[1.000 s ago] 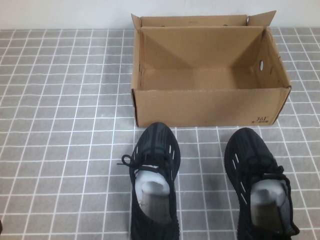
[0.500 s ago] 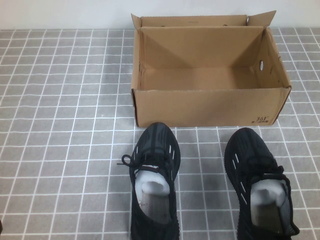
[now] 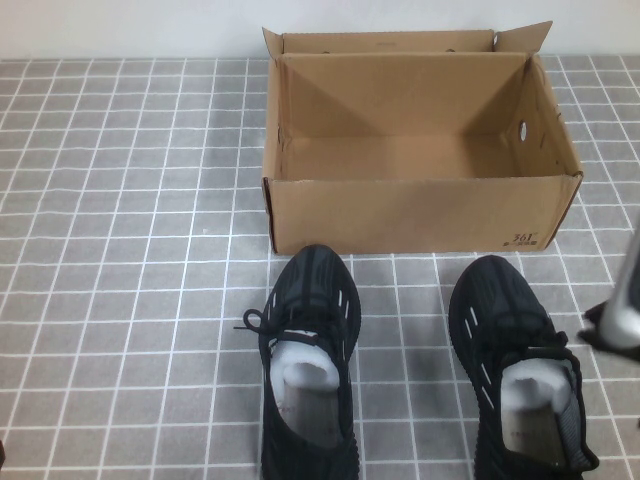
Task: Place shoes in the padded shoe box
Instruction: Pick up the shoe from the table
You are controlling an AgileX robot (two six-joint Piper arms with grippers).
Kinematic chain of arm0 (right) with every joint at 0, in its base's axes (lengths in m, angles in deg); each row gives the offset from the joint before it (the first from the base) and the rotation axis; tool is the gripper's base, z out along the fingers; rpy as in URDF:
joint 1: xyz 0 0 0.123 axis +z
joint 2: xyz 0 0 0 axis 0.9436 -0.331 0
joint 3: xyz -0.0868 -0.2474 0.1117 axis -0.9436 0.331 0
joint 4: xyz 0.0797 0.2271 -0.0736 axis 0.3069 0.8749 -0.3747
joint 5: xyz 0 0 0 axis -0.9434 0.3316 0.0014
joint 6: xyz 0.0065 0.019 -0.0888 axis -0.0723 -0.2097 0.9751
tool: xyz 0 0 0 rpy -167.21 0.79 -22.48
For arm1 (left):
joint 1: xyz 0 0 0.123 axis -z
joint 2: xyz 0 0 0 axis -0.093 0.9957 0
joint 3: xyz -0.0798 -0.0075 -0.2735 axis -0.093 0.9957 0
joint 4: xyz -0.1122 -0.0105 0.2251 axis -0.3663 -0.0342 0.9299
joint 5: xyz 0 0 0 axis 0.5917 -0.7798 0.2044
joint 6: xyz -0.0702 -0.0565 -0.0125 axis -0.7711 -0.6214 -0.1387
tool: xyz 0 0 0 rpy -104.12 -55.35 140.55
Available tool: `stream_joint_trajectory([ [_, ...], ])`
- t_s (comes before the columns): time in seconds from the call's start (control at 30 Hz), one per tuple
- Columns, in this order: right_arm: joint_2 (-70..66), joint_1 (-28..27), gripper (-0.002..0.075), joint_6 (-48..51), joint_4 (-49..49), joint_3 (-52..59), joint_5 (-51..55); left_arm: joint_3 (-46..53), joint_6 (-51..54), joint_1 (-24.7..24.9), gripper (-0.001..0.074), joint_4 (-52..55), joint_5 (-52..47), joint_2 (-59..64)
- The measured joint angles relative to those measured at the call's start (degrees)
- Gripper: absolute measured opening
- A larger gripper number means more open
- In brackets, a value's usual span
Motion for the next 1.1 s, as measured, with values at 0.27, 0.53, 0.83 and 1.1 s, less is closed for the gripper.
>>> stream_joint_trajectory([
  [0.27,-5.1,4.4,0.0376,0.0,-1.7,-0.1,0.0,0.0,0.0,0.0,-0.0003,0.0,0.0,0.0],
  [0.53,-10.9,4.4,0.0395,0.0,-3.6,-0.1,-2.6,0.0,0.0,0.0,-0.0003,0.0,0.0,0.0],
  [0.83,-17.6,4.4,0.0375,-0.2,-4.9,-0.1,-6.3,0.0,0.0,0.0,-0.0004,0.0,0.0,0.0],
  [1.1,-18.2,4.4,0.0025,-5.3,-9.3,-0.1,-7.5,0.0,0.0,0.0,-0.0003,0.0,0.0,0.0],
])
